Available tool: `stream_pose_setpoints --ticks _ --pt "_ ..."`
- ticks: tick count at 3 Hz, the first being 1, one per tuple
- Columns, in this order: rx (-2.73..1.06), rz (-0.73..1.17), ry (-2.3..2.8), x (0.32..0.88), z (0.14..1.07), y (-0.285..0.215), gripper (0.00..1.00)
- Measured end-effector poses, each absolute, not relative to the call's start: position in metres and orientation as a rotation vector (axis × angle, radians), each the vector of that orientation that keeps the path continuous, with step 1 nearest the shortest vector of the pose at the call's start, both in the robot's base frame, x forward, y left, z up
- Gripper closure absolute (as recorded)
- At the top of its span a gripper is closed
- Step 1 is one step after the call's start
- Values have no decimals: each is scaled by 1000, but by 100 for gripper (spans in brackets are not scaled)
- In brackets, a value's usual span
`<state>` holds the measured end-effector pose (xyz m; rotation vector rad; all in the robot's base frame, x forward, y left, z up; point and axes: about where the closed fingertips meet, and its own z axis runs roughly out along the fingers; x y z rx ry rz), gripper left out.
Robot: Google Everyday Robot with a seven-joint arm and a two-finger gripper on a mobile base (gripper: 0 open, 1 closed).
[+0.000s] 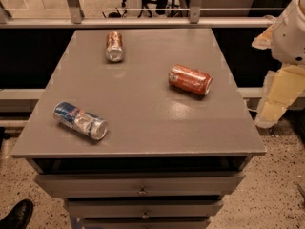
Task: Pick orange can
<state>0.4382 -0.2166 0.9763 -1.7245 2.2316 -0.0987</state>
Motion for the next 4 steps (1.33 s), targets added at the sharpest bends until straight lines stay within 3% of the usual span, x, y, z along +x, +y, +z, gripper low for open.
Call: stream_pose_setpoints --ticks 1,2,4 --pt "-1724 -99 2232 438 976 -217 0" --pt "-1682 -57 2175 486 981 -196 0" --pt "-1475 96 1996 615 1008 -85 0"
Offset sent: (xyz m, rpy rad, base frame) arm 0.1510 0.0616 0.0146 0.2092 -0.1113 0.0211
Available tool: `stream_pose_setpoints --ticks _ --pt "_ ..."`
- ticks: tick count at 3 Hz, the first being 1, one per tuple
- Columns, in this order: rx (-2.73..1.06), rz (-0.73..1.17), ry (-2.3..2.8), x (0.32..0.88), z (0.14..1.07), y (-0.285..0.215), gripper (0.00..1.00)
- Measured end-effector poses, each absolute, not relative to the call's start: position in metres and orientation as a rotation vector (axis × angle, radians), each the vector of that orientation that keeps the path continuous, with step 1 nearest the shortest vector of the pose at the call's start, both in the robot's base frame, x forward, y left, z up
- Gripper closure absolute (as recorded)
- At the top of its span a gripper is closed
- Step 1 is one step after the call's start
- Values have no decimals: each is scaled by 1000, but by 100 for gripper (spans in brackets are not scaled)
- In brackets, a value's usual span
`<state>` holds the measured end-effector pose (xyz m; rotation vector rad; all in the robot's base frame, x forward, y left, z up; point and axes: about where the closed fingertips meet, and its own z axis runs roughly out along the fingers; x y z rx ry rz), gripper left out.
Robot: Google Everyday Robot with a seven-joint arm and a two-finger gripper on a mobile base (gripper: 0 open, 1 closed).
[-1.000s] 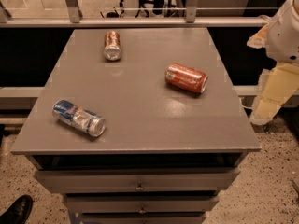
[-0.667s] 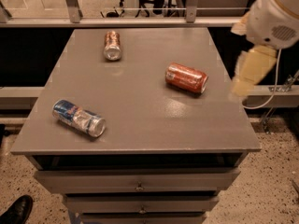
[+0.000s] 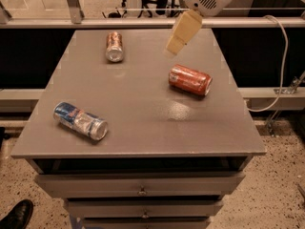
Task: Pick orange can
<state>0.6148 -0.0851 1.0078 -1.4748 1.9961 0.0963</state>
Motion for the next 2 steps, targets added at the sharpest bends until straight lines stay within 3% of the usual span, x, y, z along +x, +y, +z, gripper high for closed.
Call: stream_pose_setpoints --ticks 2 --pt "-1405 161 1964 631 1005 -65 0"
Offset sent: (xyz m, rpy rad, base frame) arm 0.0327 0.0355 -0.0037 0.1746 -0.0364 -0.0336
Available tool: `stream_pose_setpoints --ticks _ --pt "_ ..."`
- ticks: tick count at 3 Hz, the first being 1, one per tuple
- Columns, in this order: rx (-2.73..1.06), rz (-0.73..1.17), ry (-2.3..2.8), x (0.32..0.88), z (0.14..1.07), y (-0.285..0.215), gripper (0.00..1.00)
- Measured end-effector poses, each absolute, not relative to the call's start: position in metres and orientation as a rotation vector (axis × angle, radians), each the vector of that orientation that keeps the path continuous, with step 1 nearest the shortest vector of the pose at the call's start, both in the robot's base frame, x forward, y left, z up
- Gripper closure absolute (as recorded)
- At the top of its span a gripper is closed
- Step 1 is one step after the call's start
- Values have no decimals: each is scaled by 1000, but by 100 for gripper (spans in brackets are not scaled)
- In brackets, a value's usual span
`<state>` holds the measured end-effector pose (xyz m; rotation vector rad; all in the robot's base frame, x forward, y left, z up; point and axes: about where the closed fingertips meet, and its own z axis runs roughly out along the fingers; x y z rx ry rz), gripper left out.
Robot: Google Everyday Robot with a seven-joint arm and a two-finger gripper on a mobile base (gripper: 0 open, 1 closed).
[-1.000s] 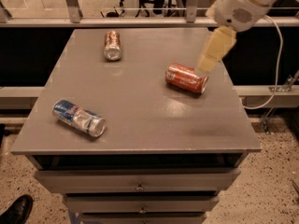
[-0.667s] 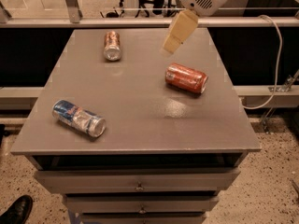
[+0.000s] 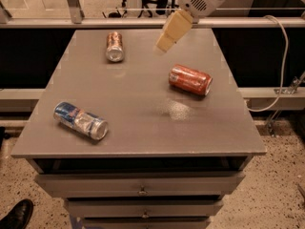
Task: Pick orange can
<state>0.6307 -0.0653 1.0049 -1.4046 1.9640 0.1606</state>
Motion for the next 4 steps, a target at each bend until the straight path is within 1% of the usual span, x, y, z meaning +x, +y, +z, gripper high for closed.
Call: stream_pose_setpoints --ticks 1,2,3,4 --pt "-1294 234 1969 678 989 -22 0" --pt "-1139 315 2075 737 957 44 0" --pt "-1052 362 2185 759 933 85 0" --pt "-957 348 2310 774 900 108 0"
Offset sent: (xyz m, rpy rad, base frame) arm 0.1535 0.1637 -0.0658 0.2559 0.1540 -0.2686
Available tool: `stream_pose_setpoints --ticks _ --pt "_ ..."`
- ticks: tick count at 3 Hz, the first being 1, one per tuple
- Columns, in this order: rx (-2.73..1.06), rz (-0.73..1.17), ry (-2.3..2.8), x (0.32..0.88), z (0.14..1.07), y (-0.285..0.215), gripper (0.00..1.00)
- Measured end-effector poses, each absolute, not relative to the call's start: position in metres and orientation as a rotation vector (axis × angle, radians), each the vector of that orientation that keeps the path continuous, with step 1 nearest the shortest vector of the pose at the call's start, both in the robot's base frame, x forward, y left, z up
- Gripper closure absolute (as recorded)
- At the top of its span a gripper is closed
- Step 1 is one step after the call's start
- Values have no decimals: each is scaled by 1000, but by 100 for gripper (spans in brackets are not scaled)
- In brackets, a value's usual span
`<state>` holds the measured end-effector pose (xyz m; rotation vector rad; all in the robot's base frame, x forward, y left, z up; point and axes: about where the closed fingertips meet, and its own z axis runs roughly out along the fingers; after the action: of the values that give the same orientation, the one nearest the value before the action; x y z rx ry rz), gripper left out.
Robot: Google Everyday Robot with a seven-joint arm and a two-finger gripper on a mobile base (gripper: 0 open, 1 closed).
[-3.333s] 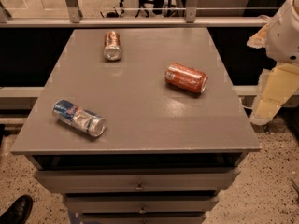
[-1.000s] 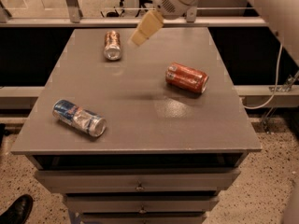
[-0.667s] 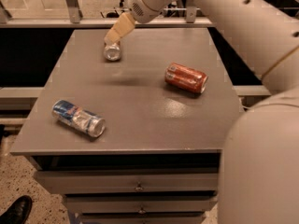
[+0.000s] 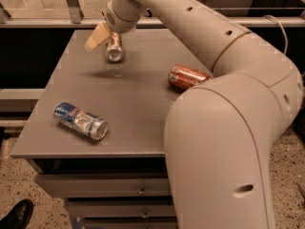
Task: Pick orange can
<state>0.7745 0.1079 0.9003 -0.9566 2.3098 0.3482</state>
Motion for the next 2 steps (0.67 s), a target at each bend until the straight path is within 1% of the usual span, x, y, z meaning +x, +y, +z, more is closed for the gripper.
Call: stream_pose_setpoints --ticks 2 --pt "-874 216 2444 792 855 102 8"
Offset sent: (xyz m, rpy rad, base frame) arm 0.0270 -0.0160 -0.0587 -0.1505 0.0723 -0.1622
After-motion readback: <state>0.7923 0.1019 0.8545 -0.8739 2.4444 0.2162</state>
